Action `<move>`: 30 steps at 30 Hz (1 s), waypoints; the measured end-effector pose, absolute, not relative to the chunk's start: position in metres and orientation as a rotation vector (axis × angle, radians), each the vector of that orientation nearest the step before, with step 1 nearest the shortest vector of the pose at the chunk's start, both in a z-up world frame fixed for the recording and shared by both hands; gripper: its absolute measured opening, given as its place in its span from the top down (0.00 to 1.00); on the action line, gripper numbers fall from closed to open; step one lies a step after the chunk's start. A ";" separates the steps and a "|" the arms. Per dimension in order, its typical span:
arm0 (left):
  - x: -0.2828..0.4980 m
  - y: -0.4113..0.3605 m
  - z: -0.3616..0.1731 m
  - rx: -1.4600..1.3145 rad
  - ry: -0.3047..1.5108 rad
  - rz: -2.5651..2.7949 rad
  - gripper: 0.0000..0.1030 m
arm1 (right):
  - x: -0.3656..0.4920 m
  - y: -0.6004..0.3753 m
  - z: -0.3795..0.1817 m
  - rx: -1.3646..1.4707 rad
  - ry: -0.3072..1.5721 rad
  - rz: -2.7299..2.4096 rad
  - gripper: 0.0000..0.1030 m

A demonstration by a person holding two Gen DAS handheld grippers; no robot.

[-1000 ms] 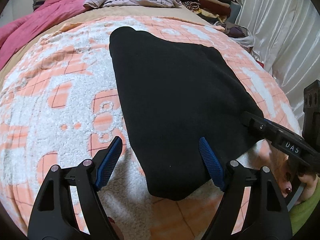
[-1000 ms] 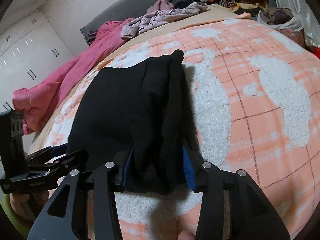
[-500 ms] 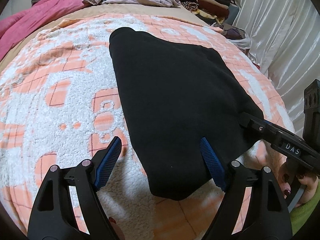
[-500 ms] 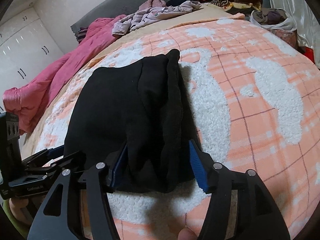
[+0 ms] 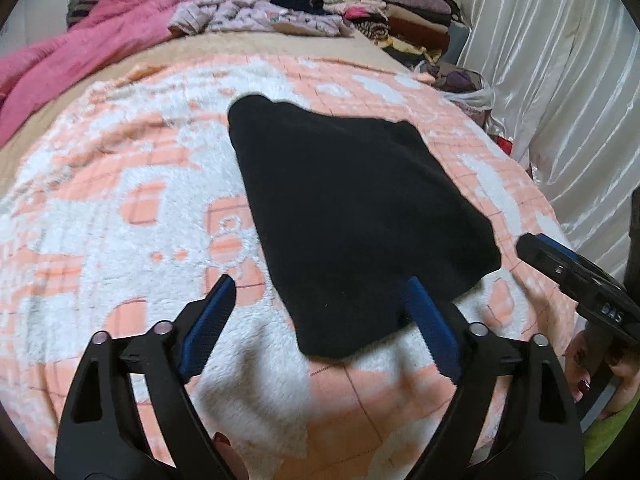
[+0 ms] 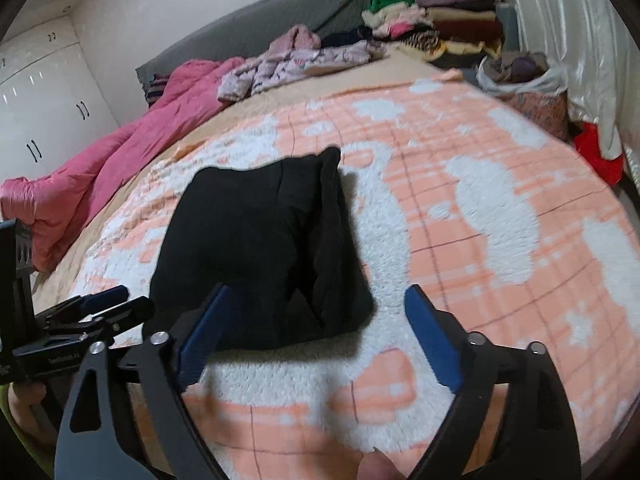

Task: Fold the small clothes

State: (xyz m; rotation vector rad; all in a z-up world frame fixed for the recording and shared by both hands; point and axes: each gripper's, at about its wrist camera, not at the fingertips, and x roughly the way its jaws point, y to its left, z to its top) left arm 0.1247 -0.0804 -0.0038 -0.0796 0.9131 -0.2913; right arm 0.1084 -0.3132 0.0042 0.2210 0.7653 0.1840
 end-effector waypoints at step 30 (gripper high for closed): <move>0.031 -0.046 0.035 -0.054 0.737 -0.175 0.09 | 0.014 -0.311 0.046 0.101 0.545 0.134 0.04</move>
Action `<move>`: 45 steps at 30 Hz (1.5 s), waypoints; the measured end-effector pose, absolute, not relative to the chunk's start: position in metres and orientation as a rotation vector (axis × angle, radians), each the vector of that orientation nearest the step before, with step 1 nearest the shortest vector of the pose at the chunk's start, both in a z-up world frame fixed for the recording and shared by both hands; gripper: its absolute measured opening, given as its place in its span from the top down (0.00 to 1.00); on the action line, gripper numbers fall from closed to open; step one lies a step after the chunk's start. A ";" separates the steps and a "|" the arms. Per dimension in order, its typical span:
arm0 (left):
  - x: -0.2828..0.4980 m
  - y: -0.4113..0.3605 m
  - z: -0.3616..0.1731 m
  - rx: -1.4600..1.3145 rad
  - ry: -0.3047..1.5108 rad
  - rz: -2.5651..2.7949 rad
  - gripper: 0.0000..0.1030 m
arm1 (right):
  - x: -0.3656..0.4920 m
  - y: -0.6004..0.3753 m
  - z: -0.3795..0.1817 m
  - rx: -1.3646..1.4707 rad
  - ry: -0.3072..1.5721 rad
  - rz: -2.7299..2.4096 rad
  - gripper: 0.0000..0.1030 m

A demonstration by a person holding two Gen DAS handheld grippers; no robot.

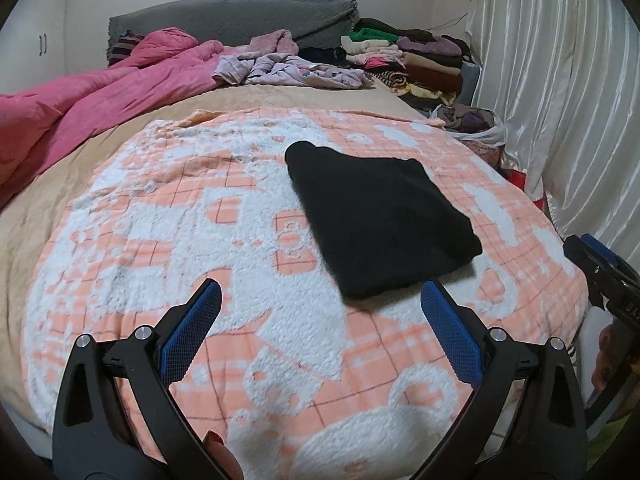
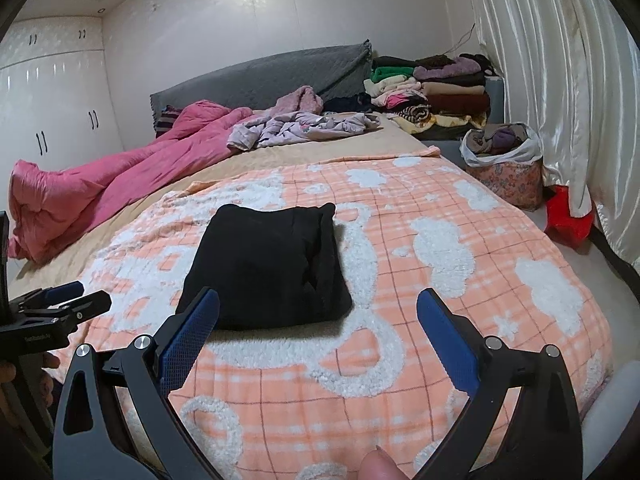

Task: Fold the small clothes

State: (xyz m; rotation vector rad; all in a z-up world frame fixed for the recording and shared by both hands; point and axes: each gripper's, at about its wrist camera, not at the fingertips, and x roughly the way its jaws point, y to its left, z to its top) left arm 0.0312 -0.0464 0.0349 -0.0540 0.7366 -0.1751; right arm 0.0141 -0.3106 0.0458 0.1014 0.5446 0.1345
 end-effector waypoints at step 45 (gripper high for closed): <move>0.025 -0.033 -0.031 -0.062 0.846 -0.122 0.09 | 0.015 -0.266 -0.039 -0.001 0.670 0.099 0.04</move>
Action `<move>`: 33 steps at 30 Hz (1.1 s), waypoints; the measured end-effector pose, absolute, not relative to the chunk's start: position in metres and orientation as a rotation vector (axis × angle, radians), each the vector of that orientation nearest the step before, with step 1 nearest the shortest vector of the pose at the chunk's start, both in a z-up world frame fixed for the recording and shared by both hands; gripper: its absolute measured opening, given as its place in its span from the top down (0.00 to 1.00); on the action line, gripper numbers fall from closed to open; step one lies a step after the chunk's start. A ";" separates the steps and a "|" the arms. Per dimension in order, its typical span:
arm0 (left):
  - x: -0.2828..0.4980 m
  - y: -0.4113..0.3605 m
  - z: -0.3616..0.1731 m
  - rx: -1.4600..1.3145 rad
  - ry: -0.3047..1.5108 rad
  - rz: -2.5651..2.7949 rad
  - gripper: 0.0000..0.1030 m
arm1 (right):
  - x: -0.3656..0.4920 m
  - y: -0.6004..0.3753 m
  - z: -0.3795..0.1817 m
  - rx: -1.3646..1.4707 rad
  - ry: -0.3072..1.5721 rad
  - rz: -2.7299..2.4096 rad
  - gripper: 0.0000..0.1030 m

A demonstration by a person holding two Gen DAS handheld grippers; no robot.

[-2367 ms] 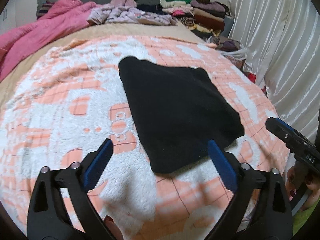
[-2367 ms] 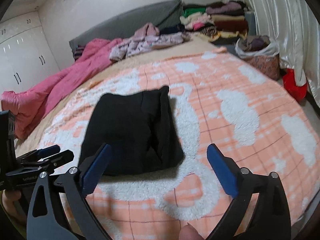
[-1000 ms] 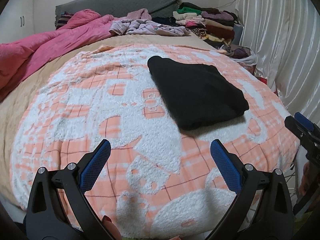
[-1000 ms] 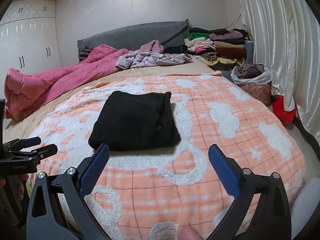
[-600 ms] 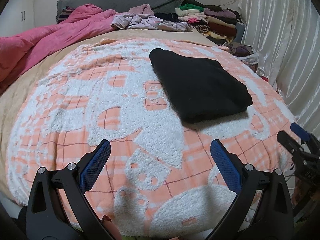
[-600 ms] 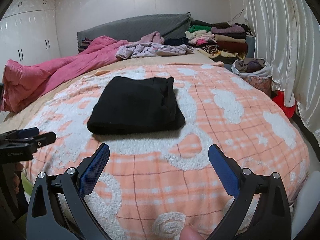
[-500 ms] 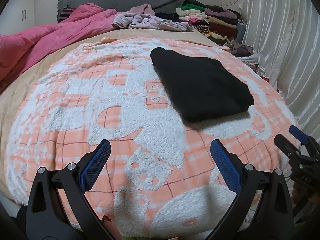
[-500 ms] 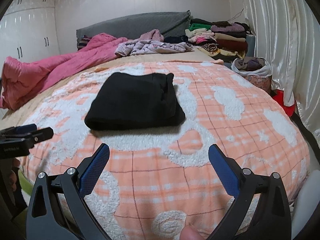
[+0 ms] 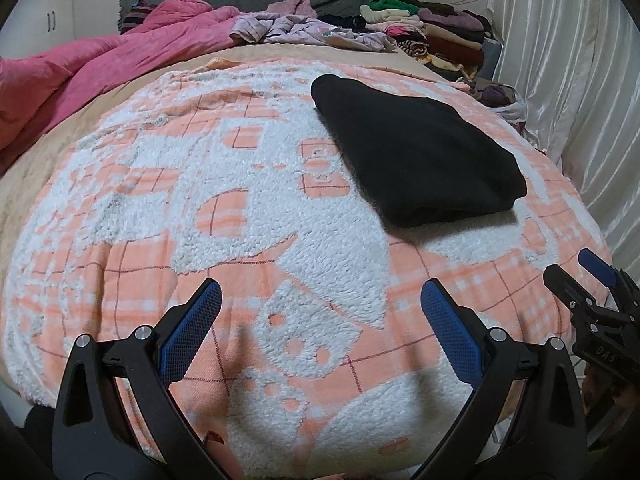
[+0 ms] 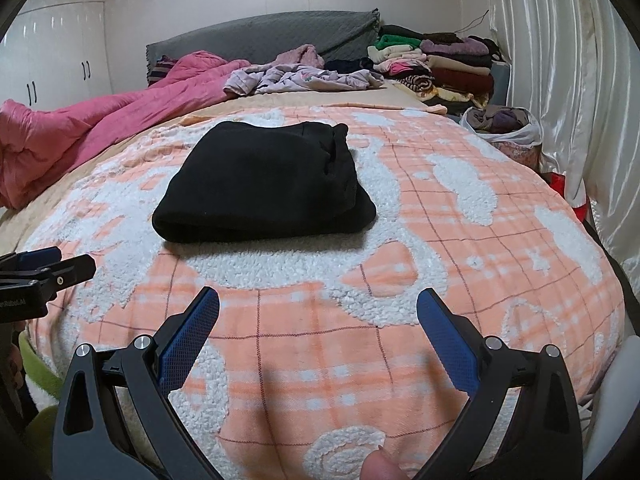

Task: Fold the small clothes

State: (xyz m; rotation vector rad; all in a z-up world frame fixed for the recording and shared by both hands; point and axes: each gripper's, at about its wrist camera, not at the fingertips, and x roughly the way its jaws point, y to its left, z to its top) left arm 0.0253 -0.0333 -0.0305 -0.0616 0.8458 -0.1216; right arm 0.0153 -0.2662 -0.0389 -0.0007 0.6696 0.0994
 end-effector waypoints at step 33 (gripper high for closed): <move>0.028 -0.027 -0.027 -0.061 0.836 -0.110 0.09 | 0.018 -0.261 -0.035 0.001 0.660 0.103 0.04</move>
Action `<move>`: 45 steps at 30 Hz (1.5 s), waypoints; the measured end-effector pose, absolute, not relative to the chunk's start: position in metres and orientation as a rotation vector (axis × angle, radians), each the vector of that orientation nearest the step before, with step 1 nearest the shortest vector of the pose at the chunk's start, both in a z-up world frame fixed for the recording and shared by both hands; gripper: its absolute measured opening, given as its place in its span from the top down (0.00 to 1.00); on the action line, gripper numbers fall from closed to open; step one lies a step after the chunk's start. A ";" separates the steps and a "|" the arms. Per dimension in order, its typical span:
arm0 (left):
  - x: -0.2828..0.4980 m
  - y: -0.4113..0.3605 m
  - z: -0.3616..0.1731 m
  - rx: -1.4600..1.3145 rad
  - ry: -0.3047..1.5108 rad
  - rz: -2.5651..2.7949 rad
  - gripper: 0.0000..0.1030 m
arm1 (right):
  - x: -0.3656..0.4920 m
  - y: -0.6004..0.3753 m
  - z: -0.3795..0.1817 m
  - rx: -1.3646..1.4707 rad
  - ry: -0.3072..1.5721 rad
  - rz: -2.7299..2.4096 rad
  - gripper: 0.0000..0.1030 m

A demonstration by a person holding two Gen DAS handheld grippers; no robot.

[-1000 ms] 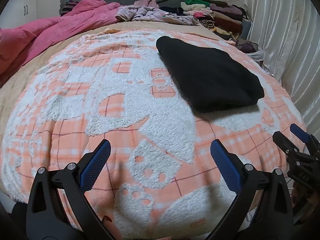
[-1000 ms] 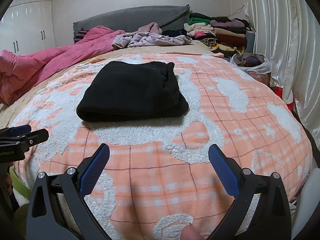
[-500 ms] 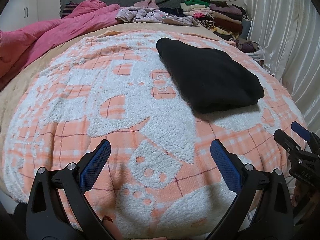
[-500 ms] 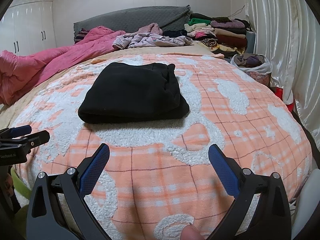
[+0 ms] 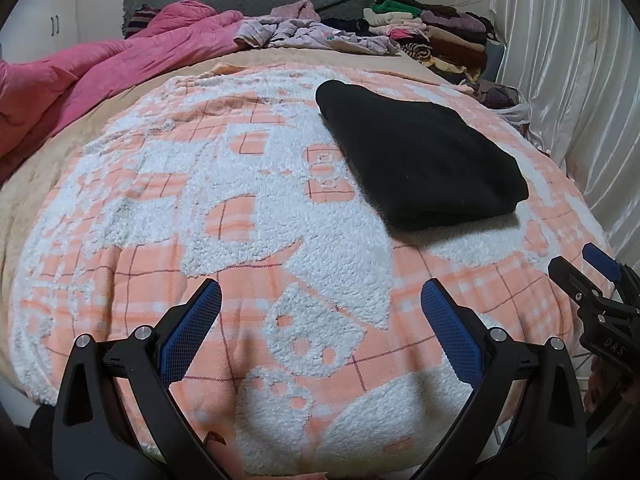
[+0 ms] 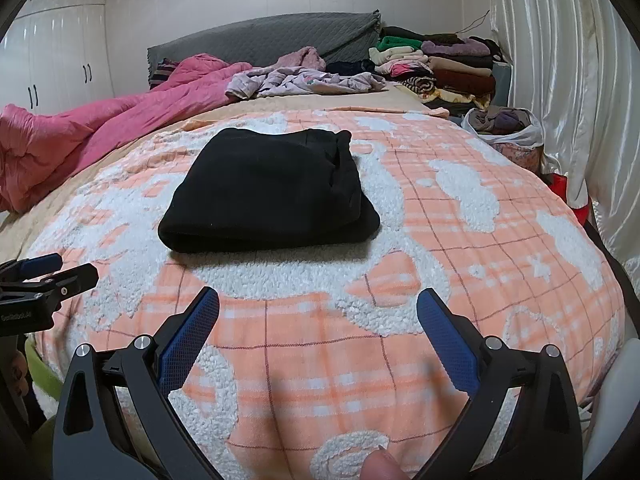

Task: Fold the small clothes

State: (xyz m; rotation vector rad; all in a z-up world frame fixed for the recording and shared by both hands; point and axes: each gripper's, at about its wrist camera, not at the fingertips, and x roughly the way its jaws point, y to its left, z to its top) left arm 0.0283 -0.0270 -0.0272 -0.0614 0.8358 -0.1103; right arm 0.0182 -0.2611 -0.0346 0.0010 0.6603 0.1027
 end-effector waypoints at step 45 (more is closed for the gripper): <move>0.081 0.131 -0.021 -0.172 0.827 0.221 0.09 | -0.071 -0.589 -0.066 0.334 0.708 -0.952 0.04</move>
